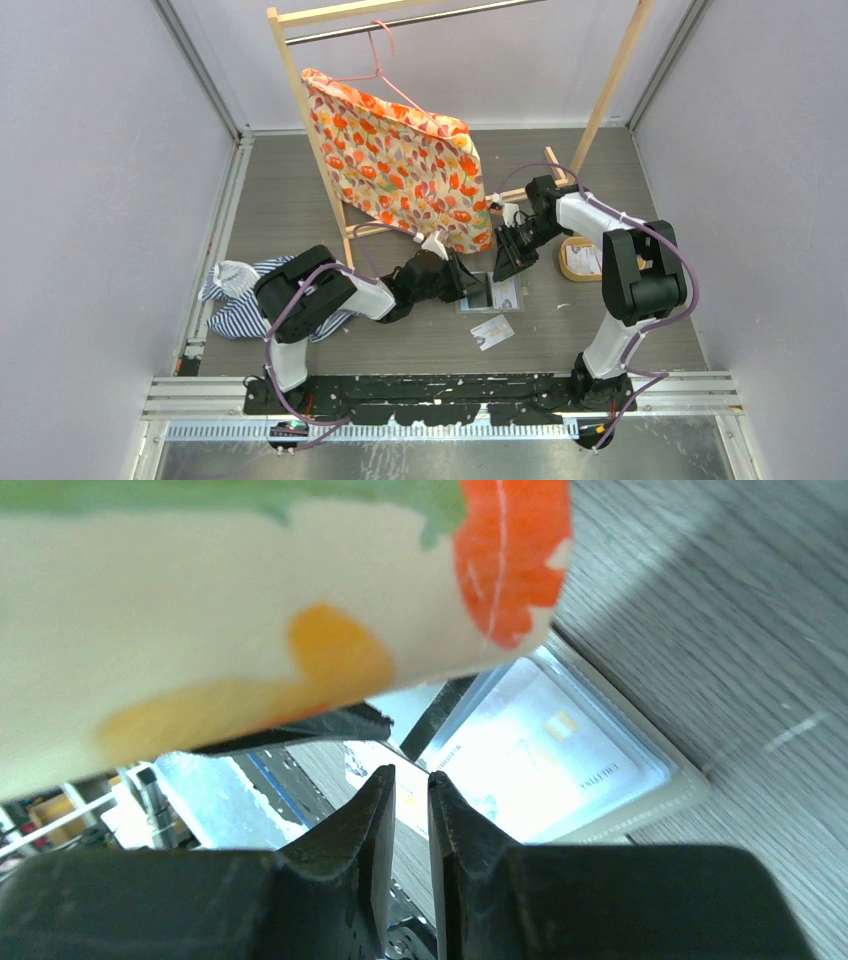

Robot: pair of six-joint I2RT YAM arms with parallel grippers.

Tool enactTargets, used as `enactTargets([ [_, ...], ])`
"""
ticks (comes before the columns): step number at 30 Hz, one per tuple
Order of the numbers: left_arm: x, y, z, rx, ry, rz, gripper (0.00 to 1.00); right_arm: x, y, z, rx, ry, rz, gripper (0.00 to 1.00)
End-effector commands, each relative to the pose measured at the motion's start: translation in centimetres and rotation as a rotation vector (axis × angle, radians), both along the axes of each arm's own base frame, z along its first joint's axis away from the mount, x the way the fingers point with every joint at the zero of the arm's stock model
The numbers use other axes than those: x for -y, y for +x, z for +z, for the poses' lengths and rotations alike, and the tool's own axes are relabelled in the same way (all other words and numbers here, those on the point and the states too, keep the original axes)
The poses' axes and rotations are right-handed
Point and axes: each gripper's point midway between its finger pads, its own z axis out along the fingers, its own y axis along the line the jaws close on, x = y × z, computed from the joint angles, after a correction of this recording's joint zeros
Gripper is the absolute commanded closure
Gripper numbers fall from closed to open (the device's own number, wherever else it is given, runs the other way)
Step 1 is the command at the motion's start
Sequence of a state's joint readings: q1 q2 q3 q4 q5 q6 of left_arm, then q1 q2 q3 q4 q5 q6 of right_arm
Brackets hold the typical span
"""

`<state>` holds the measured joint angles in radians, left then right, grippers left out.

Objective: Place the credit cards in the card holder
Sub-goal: Turn over the card holder at the center of the board.

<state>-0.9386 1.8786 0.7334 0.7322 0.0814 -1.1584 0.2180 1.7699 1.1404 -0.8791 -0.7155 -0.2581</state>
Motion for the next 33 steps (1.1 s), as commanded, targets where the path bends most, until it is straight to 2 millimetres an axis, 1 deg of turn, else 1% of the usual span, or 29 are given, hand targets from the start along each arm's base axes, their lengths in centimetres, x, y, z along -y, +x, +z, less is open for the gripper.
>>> enactTargets([
  [1,-0.4,0.3,1.4,0.065,0.024,0.001,0.72,0.3,0.4,-0.4,0.008,-0.03,-0.006,0.77],
  [6,-0.8,0.4,1.8,0.084,0.048,0.001,0.71,-1.0,0.0,-0.3,-0.026,0.016,0.006,0.76],
  [13,-1.8,0.2,3.0,0.129,0.096,-0.007,0.66,-2.1,-0.5,-1.3,-0.114,0.048,-0.009,0.75],
  [15,-2.3,0.1,3.0,0.133,0.112,-0.002,0.63,-2.3,-0.4,-1.7,-0.132,0.047,-0.02,0.76],
  [19,-2.8,-0.2,2.7,0.129,0.12,0.0,0.6,-2.1,-0.3,-3.2,-0.187,0.007,-0.046,0.8],
  [22,-3.0,-0.3,2.1,0.112,0.125,0.003,0.58,-1.3,-0.1,-4.6,-0.2,-0.068,-0.065,0.84],
  [24,-3.1,-0.4,1.6,0.099,0.133,0.005,0.57,-0.7,0.0,-5.2,-0.195,-0.106,-0.075,0.85],
  [29,-2.6,-0.5,1.0,0.076,0.134,-0.006,0.54,-0.3,-0.1,-5.7,-0.197,-0.134,-0.08,0.86],
  [33,-2.1,-0.5,1.2,0.076,0.118,-0.019,0.54,-0.1,-0.1,-6.1,-0.203,-0.148,-0.081,0.86],
])
